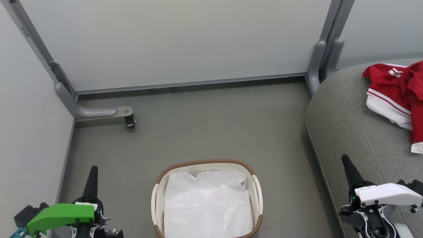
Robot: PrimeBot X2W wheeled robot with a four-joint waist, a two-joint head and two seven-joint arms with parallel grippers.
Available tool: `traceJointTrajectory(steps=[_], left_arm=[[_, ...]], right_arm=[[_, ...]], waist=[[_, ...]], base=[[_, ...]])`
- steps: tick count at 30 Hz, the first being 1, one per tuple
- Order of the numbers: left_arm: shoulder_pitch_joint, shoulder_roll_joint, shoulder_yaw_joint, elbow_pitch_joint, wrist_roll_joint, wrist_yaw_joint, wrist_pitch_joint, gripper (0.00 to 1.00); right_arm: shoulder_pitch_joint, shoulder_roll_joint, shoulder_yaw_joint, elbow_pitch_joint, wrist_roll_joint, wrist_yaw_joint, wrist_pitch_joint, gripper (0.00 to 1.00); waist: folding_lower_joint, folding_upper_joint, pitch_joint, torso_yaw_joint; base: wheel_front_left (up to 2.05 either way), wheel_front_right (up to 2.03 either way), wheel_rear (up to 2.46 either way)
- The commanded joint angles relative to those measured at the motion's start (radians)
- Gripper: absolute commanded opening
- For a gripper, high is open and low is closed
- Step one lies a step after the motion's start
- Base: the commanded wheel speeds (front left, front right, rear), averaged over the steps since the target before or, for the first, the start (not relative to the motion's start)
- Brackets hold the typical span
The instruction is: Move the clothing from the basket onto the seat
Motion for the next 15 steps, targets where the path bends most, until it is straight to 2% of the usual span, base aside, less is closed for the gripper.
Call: traceJointTrajectory(steps=[1, 15], left_arm=[[-0.026, 0.001, 0.009, -0.009, -0.022, -0.004, 0.008, 0.00], [-0.042, -0.002, 0.026, -0.011, -0.115, -0.012, 0.037, 0.00]], right_arm=[[-0.011, -0.006, -0.005, -0.010, 0.022, 0.000, 0.008, 0.00], [-0.018, -0.007, -0.015, -0.016, 0.133, -0.001, 0.037, 0.00]], waist=[[0.0000, 0.0000, 0.000, 0.000], [0.0000, 0.0000, -0.001, -0.002]], base=[[0.00, 0.00, 0.00], [0.00, 0.00, 0.00]])
